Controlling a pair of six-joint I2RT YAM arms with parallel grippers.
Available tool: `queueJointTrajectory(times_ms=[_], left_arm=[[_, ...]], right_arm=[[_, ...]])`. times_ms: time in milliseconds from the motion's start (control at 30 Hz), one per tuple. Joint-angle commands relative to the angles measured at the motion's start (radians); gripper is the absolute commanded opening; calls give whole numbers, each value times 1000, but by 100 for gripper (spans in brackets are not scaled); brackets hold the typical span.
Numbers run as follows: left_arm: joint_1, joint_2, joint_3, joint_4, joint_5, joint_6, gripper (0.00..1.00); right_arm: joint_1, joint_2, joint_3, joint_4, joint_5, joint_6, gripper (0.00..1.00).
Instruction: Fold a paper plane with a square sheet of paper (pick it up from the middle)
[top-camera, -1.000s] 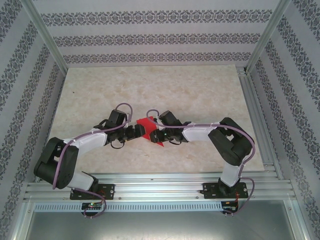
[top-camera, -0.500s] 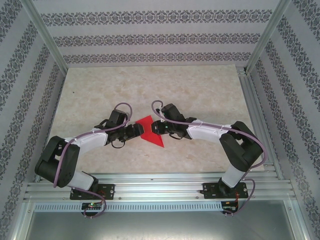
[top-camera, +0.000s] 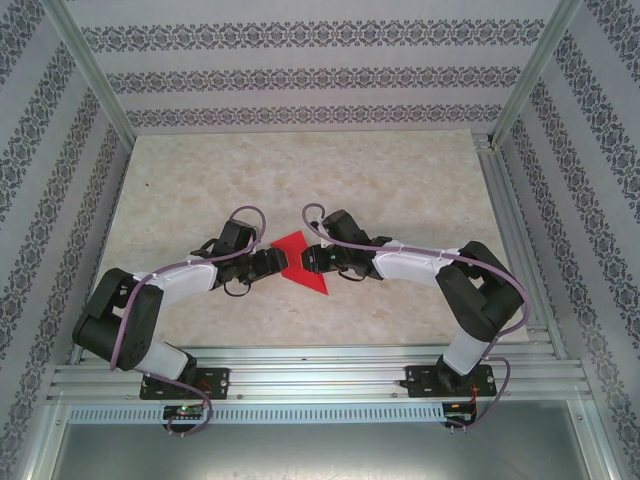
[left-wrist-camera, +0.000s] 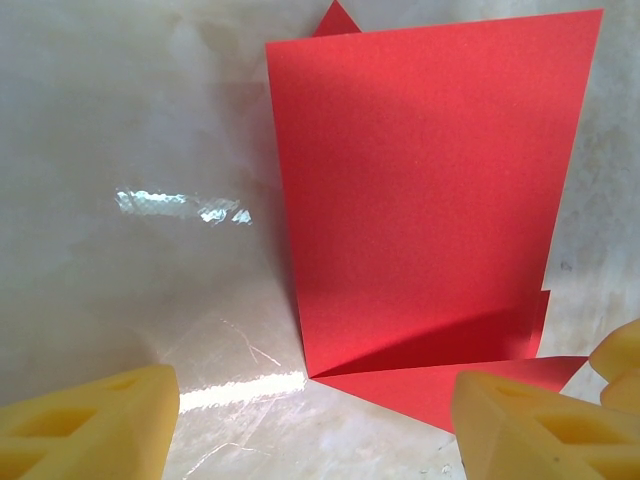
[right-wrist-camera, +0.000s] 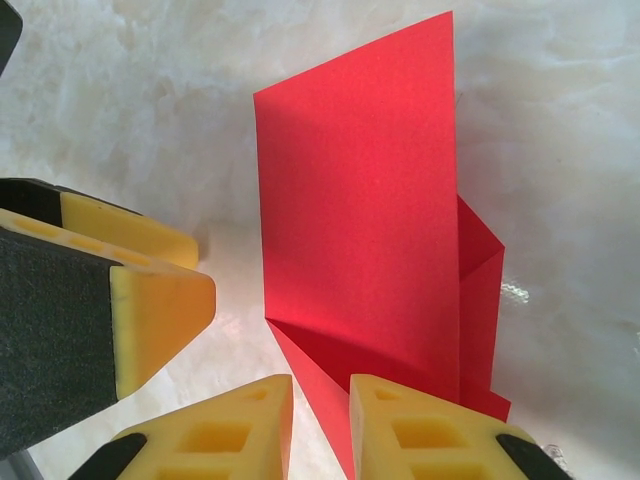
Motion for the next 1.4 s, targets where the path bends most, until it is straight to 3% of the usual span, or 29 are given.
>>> queueJointTrajectory(times_ms=[0,500,867,1367], left_arm=[[-13,7,6,38,14,0,73],[-35,25,7,59,57,-3,73],[-55,77,-5,188,160,-45,73],[-59,133,6,289,186,-100,44]], right_arm=[[1,14,-12,0,3,2,23],[-35,97,-1,15,32,47,22],[-67,150,-52,134,-41,142,22],[-73,123,-66,138,-32,141,22]])
